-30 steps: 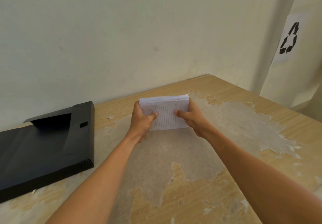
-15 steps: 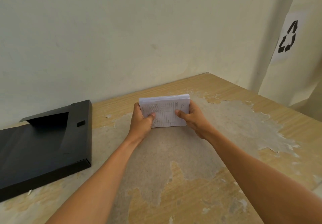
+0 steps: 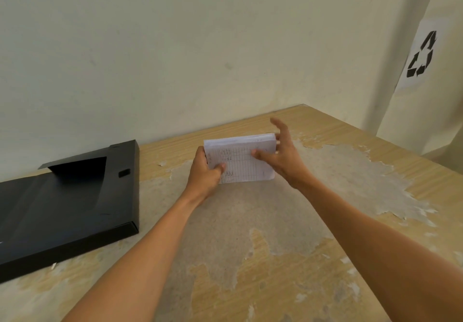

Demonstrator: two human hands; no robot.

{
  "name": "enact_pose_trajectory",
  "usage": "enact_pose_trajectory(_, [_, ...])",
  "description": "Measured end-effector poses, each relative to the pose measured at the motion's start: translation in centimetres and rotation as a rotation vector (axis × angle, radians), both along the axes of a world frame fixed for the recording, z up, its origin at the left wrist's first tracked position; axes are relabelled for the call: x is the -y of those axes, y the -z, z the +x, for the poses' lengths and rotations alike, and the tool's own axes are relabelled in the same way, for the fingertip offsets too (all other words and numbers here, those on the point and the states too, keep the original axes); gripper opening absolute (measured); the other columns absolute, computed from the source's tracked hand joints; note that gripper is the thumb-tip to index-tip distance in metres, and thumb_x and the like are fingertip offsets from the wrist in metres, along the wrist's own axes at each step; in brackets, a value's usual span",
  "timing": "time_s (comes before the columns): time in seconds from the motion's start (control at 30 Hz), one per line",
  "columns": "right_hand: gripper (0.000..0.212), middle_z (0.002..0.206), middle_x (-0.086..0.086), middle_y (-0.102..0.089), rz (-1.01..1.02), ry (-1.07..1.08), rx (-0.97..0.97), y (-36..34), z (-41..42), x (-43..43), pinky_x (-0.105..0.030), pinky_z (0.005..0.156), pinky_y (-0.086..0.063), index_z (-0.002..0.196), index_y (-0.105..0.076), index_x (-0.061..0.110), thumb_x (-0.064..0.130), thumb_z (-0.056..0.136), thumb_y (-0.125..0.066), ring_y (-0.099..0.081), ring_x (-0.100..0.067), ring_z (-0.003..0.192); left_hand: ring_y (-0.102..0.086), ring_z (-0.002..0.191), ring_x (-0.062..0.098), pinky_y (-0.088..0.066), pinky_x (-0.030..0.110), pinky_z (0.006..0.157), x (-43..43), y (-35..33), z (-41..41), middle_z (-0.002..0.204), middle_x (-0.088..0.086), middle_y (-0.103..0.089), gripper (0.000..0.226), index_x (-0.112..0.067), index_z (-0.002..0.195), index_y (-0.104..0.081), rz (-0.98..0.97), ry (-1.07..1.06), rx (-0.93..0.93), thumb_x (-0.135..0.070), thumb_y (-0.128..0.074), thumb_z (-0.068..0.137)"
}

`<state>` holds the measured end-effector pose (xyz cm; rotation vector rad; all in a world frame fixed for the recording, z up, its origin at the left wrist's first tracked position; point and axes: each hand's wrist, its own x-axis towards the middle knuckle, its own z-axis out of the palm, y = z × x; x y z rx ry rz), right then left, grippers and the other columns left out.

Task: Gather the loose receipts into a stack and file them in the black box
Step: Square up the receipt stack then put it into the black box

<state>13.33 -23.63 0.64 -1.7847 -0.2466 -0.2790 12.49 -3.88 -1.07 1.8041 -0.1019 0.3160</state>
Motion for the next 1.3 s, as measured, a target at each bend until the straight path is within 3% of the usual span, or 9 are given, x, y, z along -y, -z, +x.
enact_pose_trajectory(0.07, [0.073,0.135,-0.001,-0.042,-0.284,0.031,0.209,-1.5,0.0,-0.2,-0.024,0.091,-0.044,0.139,-0.031,0.045,0.026,0.081,-0.072,-0.048,-0.012,0.114,-0.056,0.092,-0.001,-0.046,0.012,0.071,0.1,-0.2,0.0,0.101,-0.01,-0.056,0.04,-0.017,0.114,-0.044,-0.004,0.009,-0.003,0.004,-0.062,0.084])
enact_pose_trajectory(0.13, [0.053,0.134,-0.004,-0.046,-0.533,0.013,0.282,-2.2,0.2,-0.2,-0.032,0.095,-0.046,0.136,-0.049,0.031,0.025,0.086,-0.065,-0.048,-0.015,0.115,-0.056,0.09,-0.004,-0.048,0.011,0.069,0.1,-0.2,0.1,0.101,-0.012,-0.057,0.041,-0.016,0.114,-0.044,-0.015,0.015,0.0,0.003,-0.063,0.084])
enact_pose_trajectory(0.23, [0.039,0.131,-0.01,-0.05,-0.628,0.02,0.322,-2.2,0.4,0.2,-0.04,0.095,-0.048,0.127,-0.06,0.02,0.02,0.089,-0.062,-0.051,-0.022,0.116,-0.057,0.089,-0.003,-0.05,0.01,0.065,0.0,-0.3,0.0,0.101,-0.011,-0.058,0.042,-0.016,0.114,-0.044,-0.039,0.012,0.003,-0.003,-0.069,0.083])
enact_pose_trajectory(0.43, [0.051,0.135,-0.007,-0.051,-0.898,0.082,0.397,-2.1,0.4,0.4,-0.041,0.103,-0.034,0.141,-0.043,0.026,0.039,0.092,-0.053,-0.048,-0.025,0.123,-0.058,0.09,0.0,-0.049,0.012,0.065,0.4,-0.2,0.0,0.101,-0.011,-0.059,0.038,-0.017,0.113,-0.045,-0.058,0.008,0.018,-0.004,-0.067,0.085])
enact_pose_trajectory(0.57, [0.052,0.116,-0.006,-0.06,-1.117,0.133,0.501,-2.0,0.3,0.0,-0.04,0.097,-0.034,0.14,-0.041,0.022,0.04,0.092,-0.051,-0.056,-0.027,0.105,-0.058,0.096,0.002,-0.047,0.016,0.073,0.6,0.0,0.1,0.104,-0.01,-0.058,0.037,-0.02,0.114,-0.046,-0.036,-0.002,0.03,-0.003,-0.064,0.086])
enact_pose_trajectory(0.77, [0.035,0.109,-0.005,-0.062,-1.188,0.166,0.544,-4.2,0.3,-1.6,-0.036,0.088,-0.034,0.115,-0.05,0.015,0.04,0.091,-0.051,-0.056,-0.026,0.098,-0.055,0.095,-0.002,-0.045,0.015,0.074,0.3,-0.4,0.2,0.104,-0.012,-0.056,0.037,-0.02,0.115,-0.045,0.01,0.0,0.038,-0.004,-0.062,0.087])
enact_pose_trajectory(0.93, [0.045,0.109,-0.005,-0.067,-1.311,0.08,0.452,-4.5,0.4,-2.9,-0.036,0.091,-0.034,0.13,-0.039,0.015,0.042,0.095,-0.044,-0.06,-0.026,0.099,-0.055,0.095,-0.001,-0.046,0.017,0.073,-0.2,0.0,-0.2,0.106,-0.011,-0.056,0.036,-0.023,0.115,-0.044,0.024,0.022,0.008,-0.006,-0.062,0.088])
enact_pose_trajectory(1.07, [0.027,0.097,-0.004,-0.067,-1.431,0.078,0.474,-5.0,0.2,-3.4,-0.036,0.088,-0.033,0.108,-0.05,0.011,0.035,0.097,-0.042,-0.06,-0.025,0.091,-0.055,0.091,-0.002,-0.045,0.014,0.068,0.0,-0.3,-0.3,0.101,-0.014,-0.055,0.032,-0.022,0.111,-0.044,0.01,-0.012,0.027,-0.004,-0.059,0.089])
enact_pose_trajectory(1.3, [0.027,0.085,0.001,-0.058,-1.476,-0.007,0.396,-5.4,0.3,-4.1,-0.038,0.092,-0.033,0.115,-0.047,0.014,0.033,0.096,-0.044,-0.054,-0.021,0.076,-0.055,0.112,0.015,-0.049,0.026,0.086,-1.5,0.8,0.0,0.122,0.0,-0.056,0.047,-0.018,0.128,-0.042,0.055,0.039,-0.085,-0.005,-0.062,0.088])
